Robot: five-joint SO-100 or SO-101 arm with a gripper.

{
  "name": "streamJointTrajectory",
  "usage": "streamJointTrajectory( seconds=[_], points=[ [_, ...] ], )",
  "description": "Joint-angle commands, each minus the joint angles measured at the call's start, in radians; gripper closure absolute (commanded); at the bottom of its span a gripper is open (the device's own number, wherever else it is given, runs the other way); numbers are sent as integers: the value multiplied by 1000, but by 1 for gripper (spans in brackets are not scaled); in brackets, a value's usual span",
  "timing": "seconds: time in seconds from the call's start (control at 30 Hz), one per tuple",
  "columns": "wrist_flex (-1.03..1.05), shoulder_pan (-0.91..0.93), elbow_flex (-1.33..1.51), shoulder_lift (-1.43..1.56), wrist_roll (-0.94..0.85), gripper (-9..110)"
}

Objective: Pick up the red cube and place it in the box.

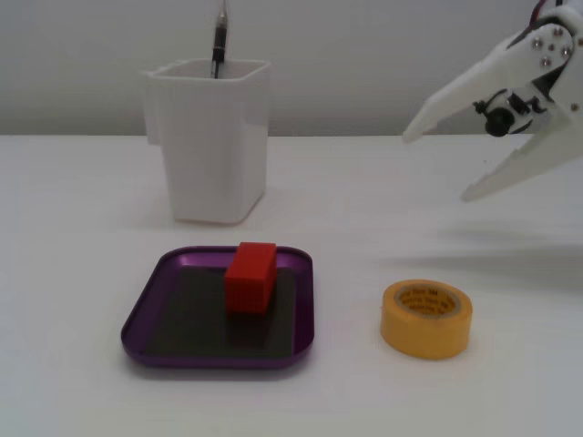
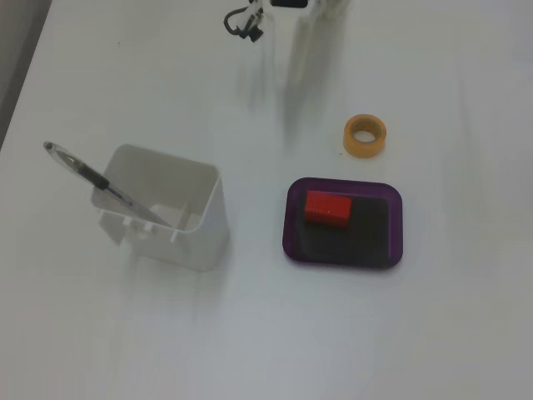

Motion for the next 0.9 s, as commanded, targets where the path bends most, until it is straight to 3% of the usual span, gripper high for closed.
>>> streamJointTrajectory(
  seconds=[0.0, 0.47, 0.67, 0.87],
  points=[
    [-21, 5, 60, 64, -2, 80],
    [-11, -2, 298, 298, 2, 81],
    [-11, -2, 298, 319, 0, 103],
    [-12, 5, 298, 319, 11, 100]
  ],
)
